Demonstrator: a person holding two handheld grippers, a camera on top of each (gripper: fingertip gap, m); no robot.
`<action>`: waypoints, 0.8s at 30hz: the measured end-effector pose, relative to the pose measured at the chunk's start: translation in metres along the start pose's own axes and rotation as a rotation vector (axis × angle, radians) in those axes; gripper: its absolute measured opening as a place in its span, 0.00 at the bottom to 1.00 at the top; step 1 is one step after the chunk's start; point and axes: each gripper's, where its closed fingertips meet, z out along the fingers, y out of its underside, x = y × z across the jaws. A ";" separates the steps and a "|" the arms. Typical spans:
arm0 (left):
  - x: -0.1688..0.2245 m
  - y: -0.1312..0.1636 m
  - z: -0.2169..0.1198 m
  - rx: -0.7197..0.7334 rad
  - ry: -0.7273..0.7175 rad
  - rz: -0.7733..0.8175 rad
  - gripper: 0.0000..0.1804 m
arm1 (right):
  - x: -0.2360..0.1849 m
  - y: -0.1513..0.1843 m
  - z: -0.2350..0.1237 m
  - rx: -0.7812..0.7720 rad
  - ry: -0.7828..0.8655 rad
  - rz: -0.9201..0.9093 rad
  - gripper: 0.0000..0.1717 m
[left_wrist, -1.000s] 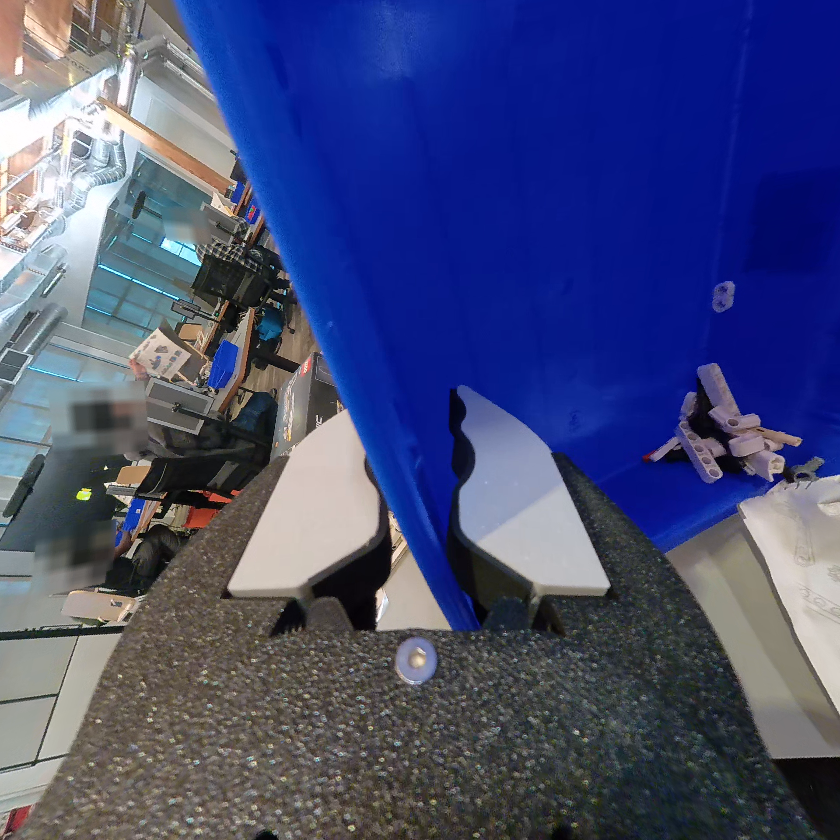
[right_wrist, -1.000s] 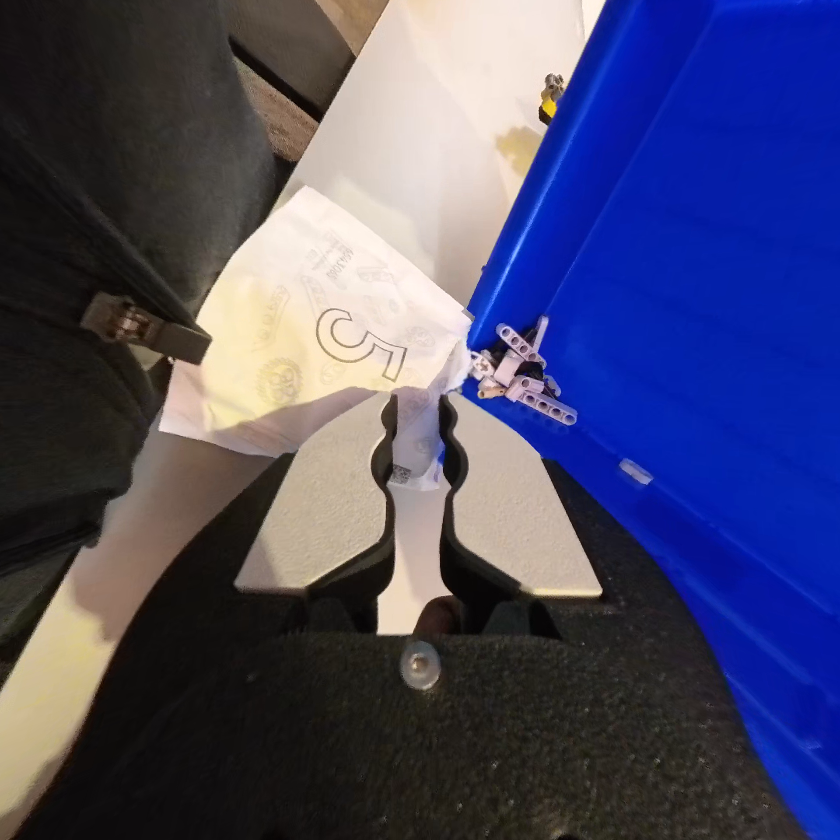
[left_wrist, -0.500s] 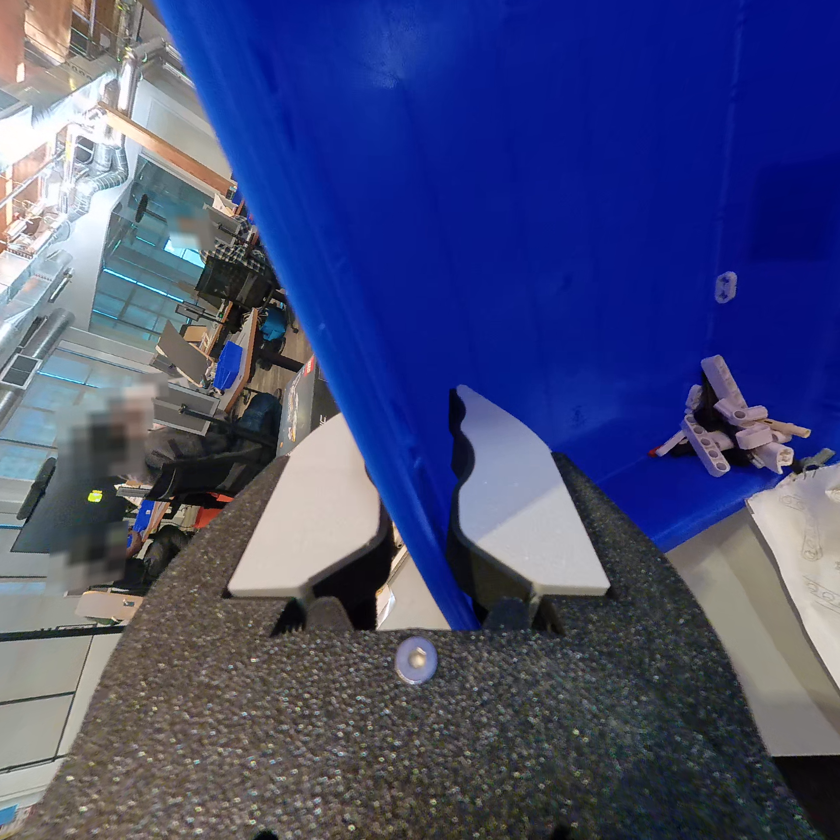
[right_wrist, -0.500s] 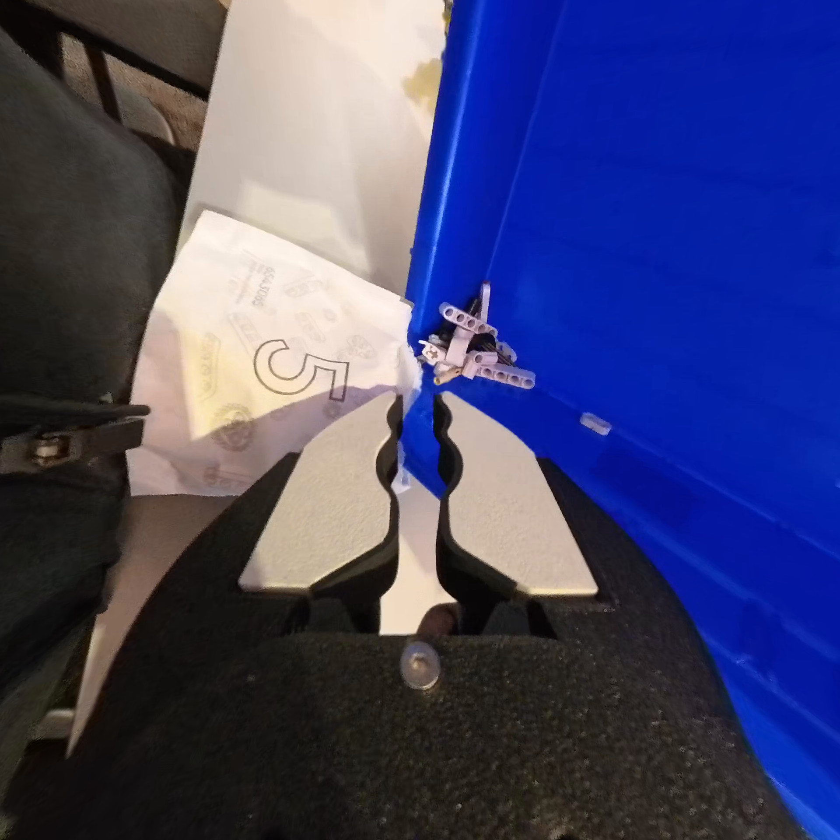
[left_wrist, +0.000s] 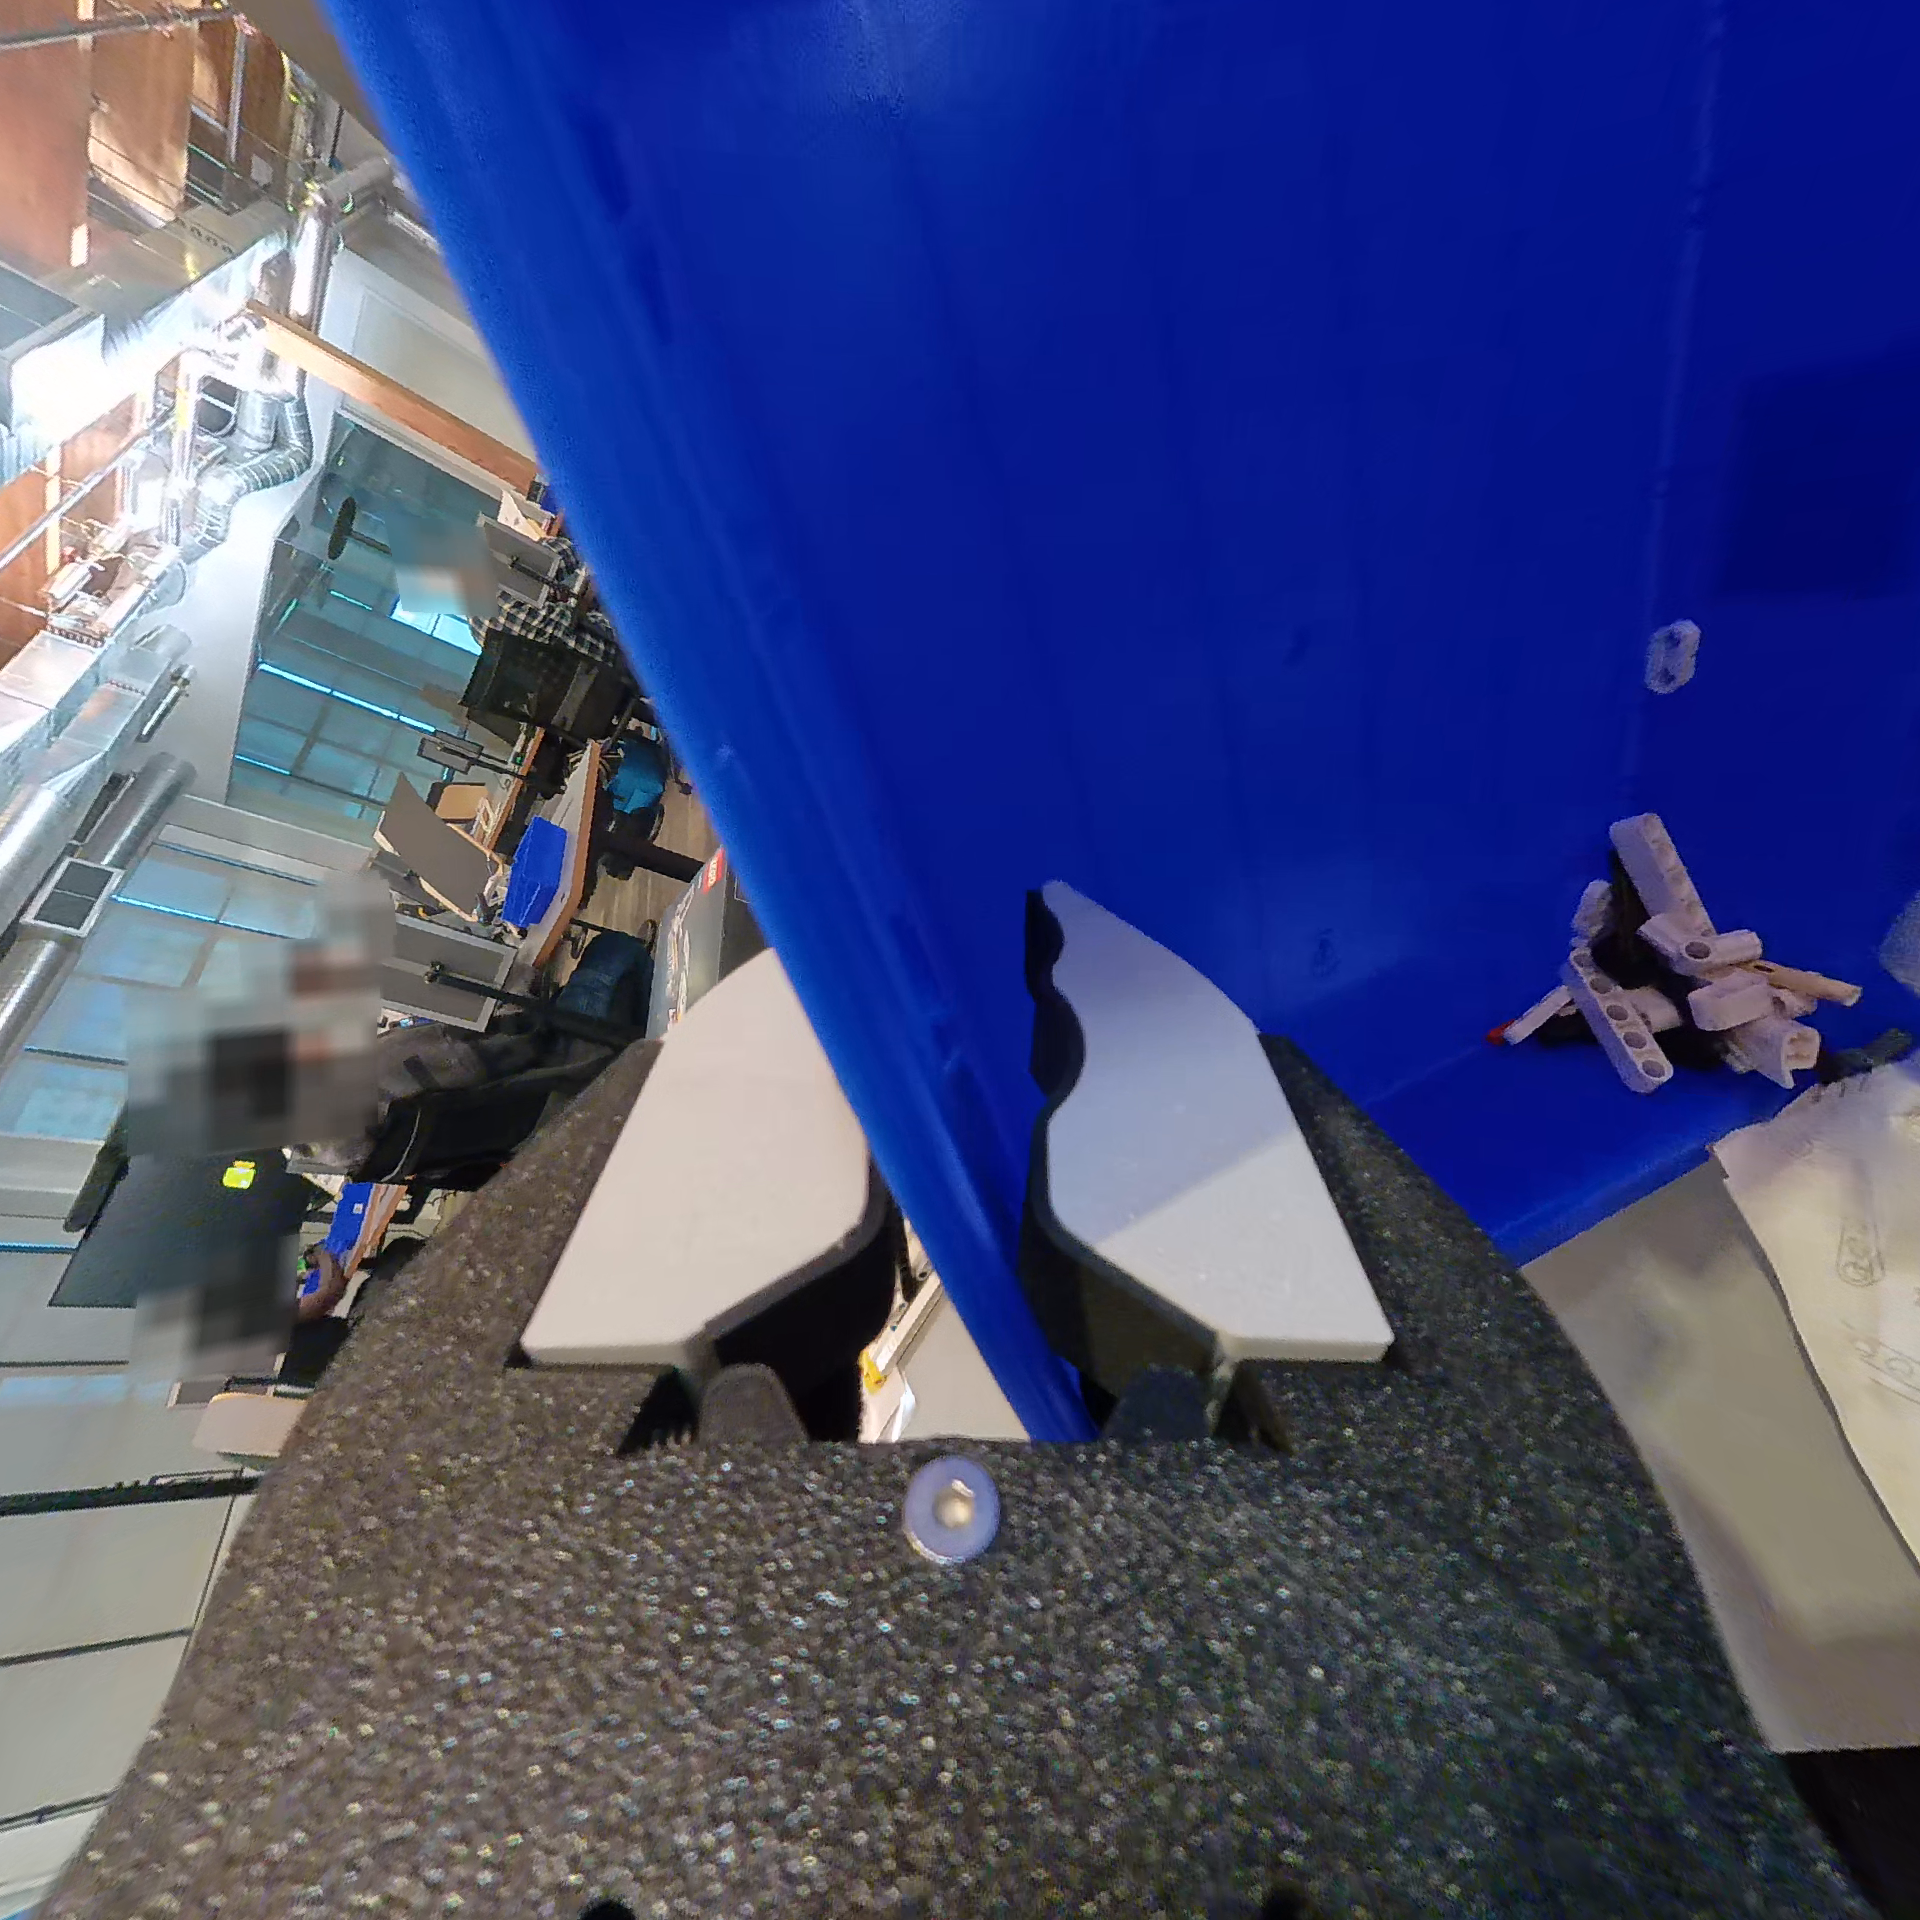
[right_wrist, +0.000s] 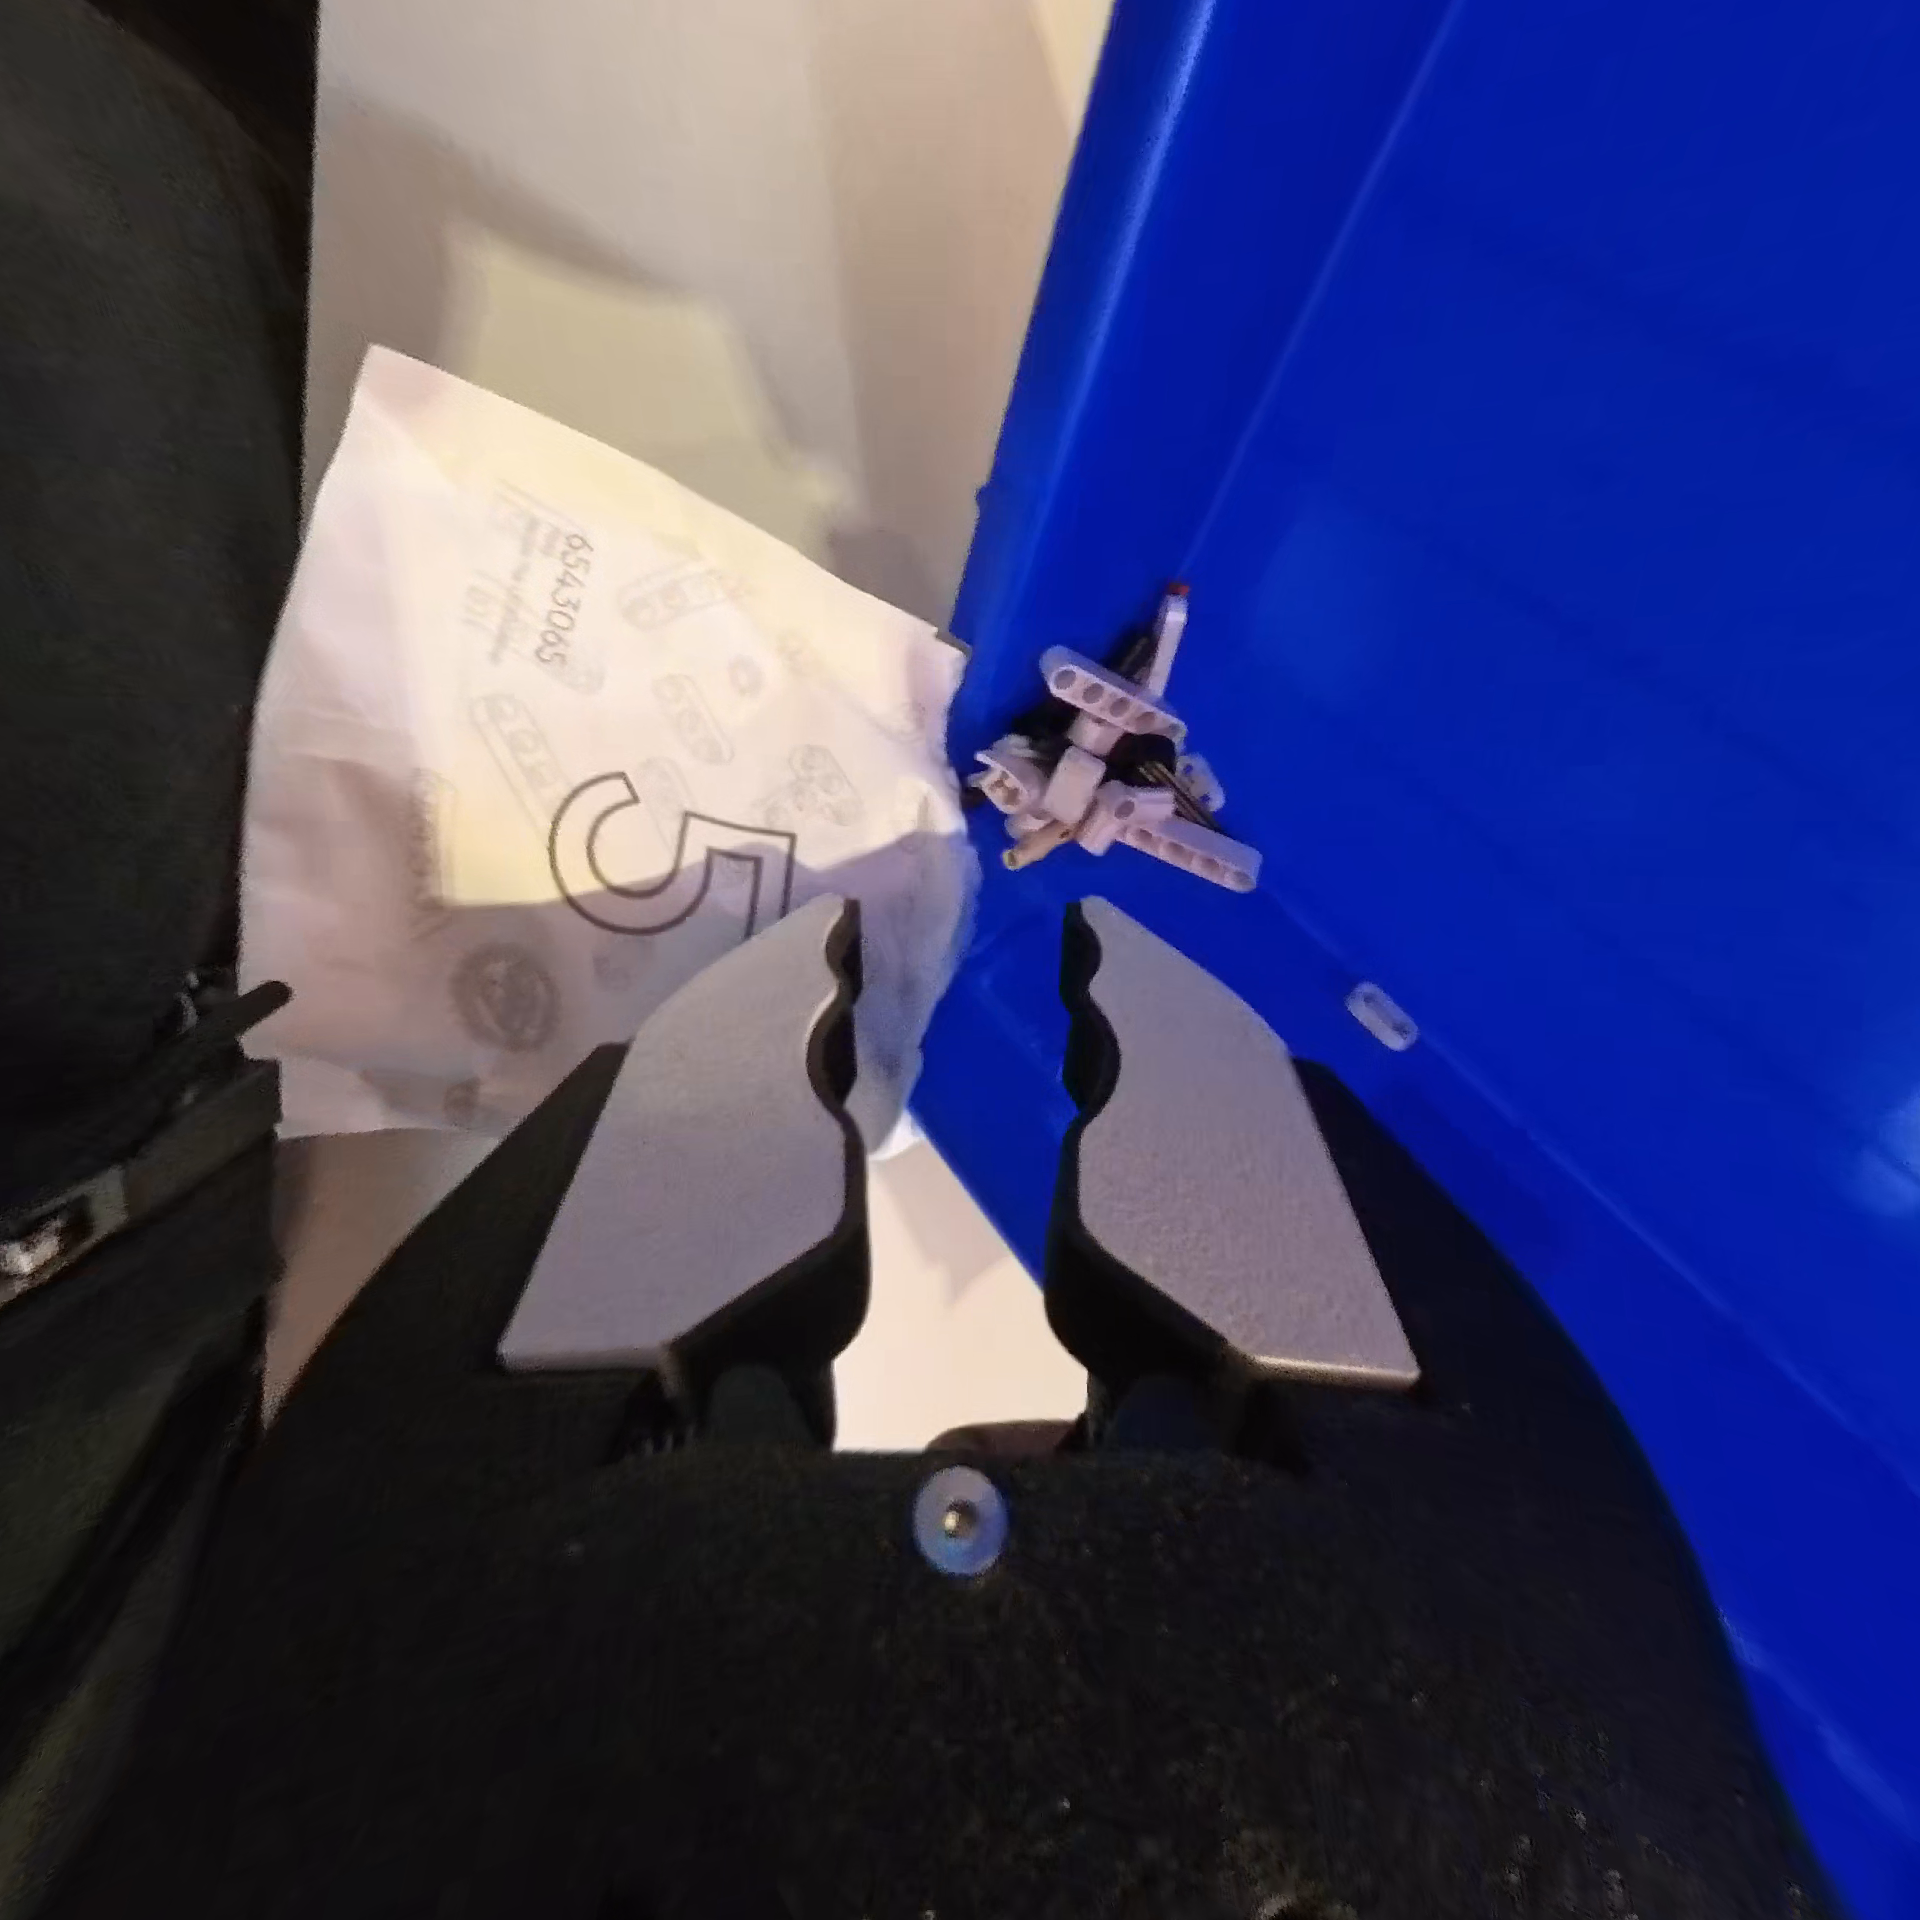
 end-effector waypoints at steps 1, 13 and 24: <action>0.001 -0.001 -0.001 0.005 0.002 0.000 0.14 | -0.001 0.000 0.003 -0.008 -0.008 0.001 0.21; 0.003 -0.004 -0.003 0.024 0.007 0.011 0.14 | -0.023 -0.007 0.008 0.063 -0.116 0.016 0.00; 0.002 -0.002 0.001 0.029 0.024 0.010 0.14 | -0.005 0.004 -0.020 0.150 0.134 0.000 0.11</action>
